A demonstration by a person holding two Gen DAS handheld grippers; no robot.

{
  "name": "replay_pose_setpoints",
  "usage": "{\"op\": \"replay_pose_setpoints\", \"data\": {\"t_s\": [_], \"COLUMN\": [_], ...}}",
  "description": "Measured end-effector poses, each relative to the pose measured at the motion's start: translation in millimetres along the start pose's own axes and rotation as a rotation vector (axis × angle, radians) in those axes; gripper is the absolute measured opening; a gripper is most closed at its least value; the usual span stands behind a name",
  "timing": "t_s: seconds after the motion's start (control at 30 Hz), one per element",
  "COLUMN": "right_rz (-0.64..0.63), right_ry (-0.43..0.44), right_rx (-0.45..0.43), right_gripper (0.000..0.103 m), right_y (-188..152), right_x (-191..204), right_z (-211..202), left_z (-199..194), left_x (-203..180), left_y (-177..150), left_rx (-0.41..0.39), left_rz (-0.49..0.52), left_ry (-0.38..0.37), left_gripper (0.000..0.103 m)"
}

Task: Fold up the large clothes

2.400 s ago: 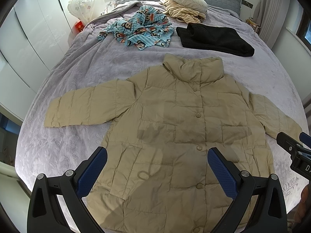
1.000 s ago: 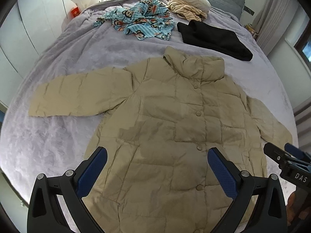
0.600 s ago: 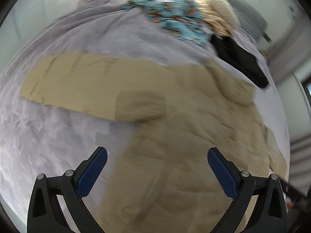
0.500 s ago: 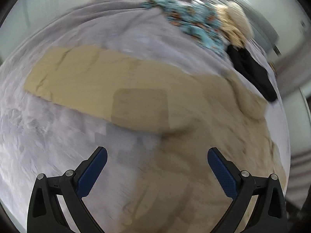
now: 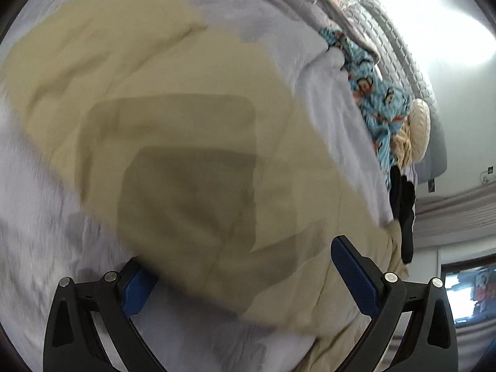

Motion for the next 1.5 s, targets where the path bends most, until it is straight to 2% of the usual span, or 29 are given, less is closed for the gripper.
{"op": "replay_pose_setpoints", "data": {"t_s": [0.13,0.17,0.2,0.23,0.27,0.3,0.37,0.43,0.47,0.5,0.53,0.6,0.63,0.77,0.87,1.0,1.17,1.23,1.3,1.4,1.5], "right_rz": [-0.01,-0.02,-0.028,-0.037,-0.043,-0.046,-0.038,-0.025,-0.022,-0.016,-0.012,0.01,0.018,0.002,0.006,0.043,0.067,0.076,0.096,0.133,0.166], "right_ry": [0.043,0.05,0.058,0.066,0.074,0.08,0.101,0.12,0.128,0.138,0.145,0.174,0.193,0.254,0.308,0.348,0.459,0.472,0.43,0.282,0.145], "right_rx": [-0.033,-0.042,-0.049,-0.061,-0.074,-0.086,-0.115,-0.142,-0.152,-0.165,-0.161,-0.125,-0.124,-0.128,-0.072,-0.025,0.006,-0.006,-0.028,-0.083,-0.104], "right_gripper": [0.103,0.103,0.103,0.103,0.103,0.103,0.103,0.102,0.097,0.072,0.038,0.015,0.012,0.012,0.011,0.011,0.01,0.01,0.011,0.011,0.012], "right_y": [19.5,26.2,31.8,38.8,44.6,51.5,67.5,82.4,87.3,92.0,95.9,101.4,103.7,107.6,104.9,96.9,93.3,87.3,81.0,71.5,63.0], "right_x": [14.5,20.1,24.4,29.4,33.7,38.0,47.2,54.3,56.9,60.0,63.1,68.3,70.8,85.0,92.2,88.7,79.3,58.8,24.5,-52.4,-114.2], "right_z": [9.9,13.1,14.2,16.0,15.7,16.8,18.7,20.5,21.8,23.6,27.4,42.1,48.0,66.1,93.5,122.0,109.3,91.1,70.9,36.1,14.6], "left_z": [10.5,12.6,14.7,16.9,13.3,10.4,-2.4,-20.9,-30.4,-39.1,-46.8,-57.5,-61.9,-78.7,-82.4,-74.1,-41.0,-24.8,-5.9,41.2,92.7], "left_x": [-18.7,-22.1,-24.6,-25.8,-23.6,-24.9,-29.0,-42.2,-48.6,-56.3,-66.0,-83.3,-93.7,-132.1,-169.8,-222.0,-276.2,-294.4,-303.9,-304.2,-287.4], "left_y": [30.9,36.6,43.0,47.5,51.3,54.8,56.0,57.3,56.0,54.0,51.5,46.0,42.0,14.8,-15.1,-72.2,-146.2,-180.2,-211.7,-265.4,-309.4], "left_rx": [-0.064,-0.075,-0.086,-0.081,-0.076,-0.077,-0.085,-0.124,-0.141,-0.156,-0.168,-0.18,-0.184,-0.199,-0.195,-0.137,-0.059,-0.025,0.003,0.076,0.123], "left_rz": [0.014,0.011,0.016,0.031,0.045,0.054,0.089,0.163,0.201,0.238,0.279,0.341,0.373,0.485,0.575,0.687,0.788,0.831,0.889,0.984,1.067], "left_ry": [0.022,0.033,0.053,0.079,0.083,0.077,0.051,0.04,0.032,0.022,0.011,-0.009,-0.023,-0.086,-0.134,-0.197,-0.224,-0.233,-0.211,-0.128,0.014], "left_gripper": [0.102,0.096,0.072,0.058,0.039,0.024,0.014,0.014,0.014,0.014,0.014,0.013,0.009,0.008,0.008,0.008,0.008,0.008,0.008,0.008,0.008]}}
Point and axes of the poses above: each gripper's, at about its wrist camera, not at the fingertips, and z roughly the way its jaws point, x to its left, y to its top, the point moved 8 cm from there along z, roughly the way its jaws point, and after that the axes turned 10 degrees about -z, right-handed, at the moved point
